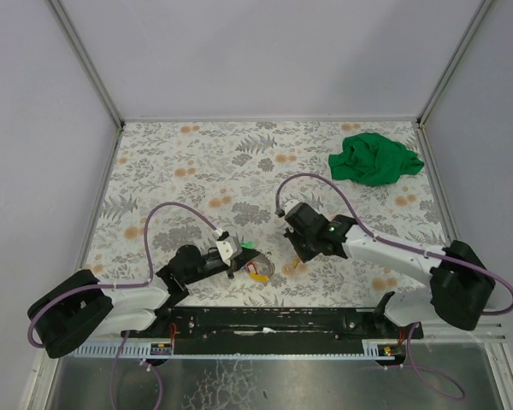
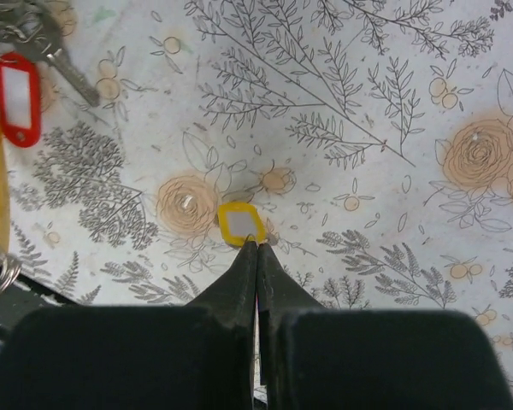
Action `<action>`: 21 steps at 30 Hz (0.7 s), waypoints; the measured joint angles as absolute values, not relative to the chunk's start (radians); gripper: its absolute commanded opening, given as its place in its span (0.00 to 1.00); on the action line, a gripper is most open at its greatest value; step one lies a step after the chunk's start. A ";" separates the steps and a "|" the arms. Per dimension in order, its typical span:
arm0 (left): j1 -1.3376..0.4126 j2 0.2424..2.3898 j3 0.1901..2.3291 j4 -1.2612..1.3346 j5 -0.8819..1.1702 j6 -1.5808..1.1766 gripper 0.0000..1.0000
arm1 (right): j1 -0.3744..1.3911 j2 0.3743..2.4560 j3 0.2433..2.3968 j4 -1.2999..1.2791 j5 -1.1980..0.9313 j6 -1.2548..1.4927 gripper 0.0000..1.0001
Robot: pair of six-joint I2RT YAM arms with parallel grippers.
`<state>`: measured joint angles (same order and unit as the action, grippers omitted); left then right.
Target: Put the keys on the keyring
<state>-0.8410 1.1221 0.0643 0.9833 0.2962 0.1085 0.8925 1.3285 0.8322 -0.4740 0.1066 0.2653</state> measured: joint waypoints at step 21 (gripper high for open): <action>-0.841 1.083 0.047 0.977 0.245 0.104 0.00 | 0.889 1.733 0.973 -0.128 0.264 0.105 0.06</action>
<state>-0.8410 1.0832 0.0467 0.9768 0.2447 0.1036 0.8890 1.7332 0.9726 -0.1280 0.2642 0.1051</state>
